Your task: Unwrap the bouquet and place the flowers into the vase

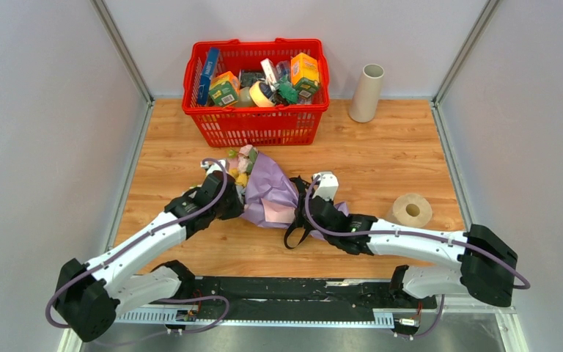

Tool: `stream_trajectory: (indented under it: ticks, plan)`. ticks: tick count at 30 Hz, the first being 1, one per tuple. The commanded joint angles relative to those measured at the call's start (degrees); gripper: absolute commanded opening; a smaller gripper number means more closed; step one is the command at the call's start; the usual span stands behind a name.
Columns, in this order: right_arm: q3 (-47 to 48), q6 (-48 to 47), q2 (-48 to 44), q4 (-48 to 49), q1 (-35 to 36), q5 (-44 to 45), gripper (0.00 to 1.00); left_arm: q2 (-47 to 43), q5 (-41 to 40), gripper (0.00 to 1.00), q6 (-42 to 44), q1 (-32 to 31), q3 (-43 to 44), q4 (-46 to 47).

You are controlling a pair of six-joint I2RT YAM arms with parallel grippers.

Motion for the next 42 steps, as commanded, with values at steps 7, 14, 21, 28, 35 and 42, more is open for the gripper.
stream_trajectory:
  ticks: [7,14,21,28,35,42]
  plan:
    - [1.8,-3.5,-2.5,2.8,0.0,-3.1,0.58,-5.9,1.3,0.36,3.1,-0.2,0.5,0.4]
    - [2.9,-2.1,-8.5,-4.7,0.0,-0.5,0.63,-1.2,8.4,0.63,9.1,-0.2,2.9,6.0]
    - [-1.9,-2.5,-14.5,-5.1,-5.9,-0.6,0.66,1.7,13.9,0.64,10.5,-0.2,-0.3,12.9]
    - [-3.5,-1.9,-11.7,-3.3,-7.4,-3.3,0.66,5.4,11.9,0.63,11.7,-0.2,-0.4,14.4]
    - [-4.0,-2.3,-7.9,-0.5,-7.5,-5.5,0.61,7.6,5.9,0.64,13.0,-0.2,4.0,9.1]
    - [-5.1,-2.7,-6.1,1.2,-8.8,-5.8,0.59,8.7,12.7,0.57,11.9,-0.2,2.1,11.3]
